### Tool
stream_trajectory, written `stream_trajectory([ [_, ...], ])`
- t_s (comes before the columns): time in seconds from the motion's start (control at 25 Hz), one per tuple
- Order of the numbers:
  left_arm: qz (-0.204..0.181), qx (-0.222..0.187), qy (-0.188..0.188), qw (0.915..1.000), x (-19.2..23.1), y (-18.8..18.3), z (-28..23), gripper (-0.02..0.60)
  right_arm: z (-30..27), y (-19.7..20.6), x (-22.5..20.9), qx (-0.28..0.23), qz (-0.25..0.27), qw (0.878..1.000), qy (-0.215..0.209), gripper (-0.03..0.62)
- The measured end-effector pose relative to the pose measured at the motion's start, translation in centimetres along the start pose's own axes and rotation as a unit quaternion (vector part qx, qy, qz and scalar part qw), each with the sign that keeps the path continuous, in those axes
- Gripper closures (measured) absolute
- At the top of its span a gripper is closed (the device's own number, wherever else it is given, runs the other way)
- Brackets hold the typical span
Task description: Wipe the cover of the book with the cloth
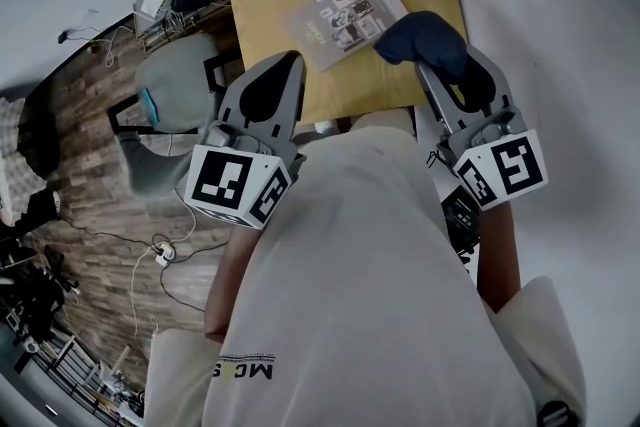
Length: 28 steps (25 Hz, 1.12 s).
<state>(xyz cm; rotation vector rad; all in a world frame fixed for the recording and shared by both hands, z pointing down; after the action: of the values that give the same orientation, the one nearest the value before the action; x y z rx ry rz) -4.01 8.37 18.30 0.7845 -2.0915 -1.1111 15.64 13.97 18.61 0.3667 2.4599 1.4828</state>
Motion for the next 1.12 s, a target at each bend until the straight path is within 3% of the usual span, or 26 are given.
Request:
stream_trajectory([
  [0.48,-0.005,0.003,0.011,0.9999,-0.5,0.6,0.3,0.572,1.0,0.3,-0.2,-0.01,-0.013,1.0,0.025,0.419],
  [1.12,-0.015,-0.001,0.003,0.9999,-0.6,0.8,1.2,0.572,1.3,0.3,0.9,-0.019,-0.019,0.999,0.021,0.419],
])
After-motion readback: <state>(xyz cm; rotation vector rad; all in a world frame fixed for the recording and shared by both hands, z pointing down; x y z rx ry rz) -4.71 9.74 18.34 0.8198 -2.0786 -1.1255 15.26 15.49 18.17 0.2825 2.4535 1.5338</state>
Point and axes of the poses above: the fingertips, and each gripper's own axes: z backward along the fingers, x to its left, y out of its underside, the point moved 4 cm from there along z, backward along the fingers, and after that the axes turned 10 degrees about x, right-handed, at the moved point
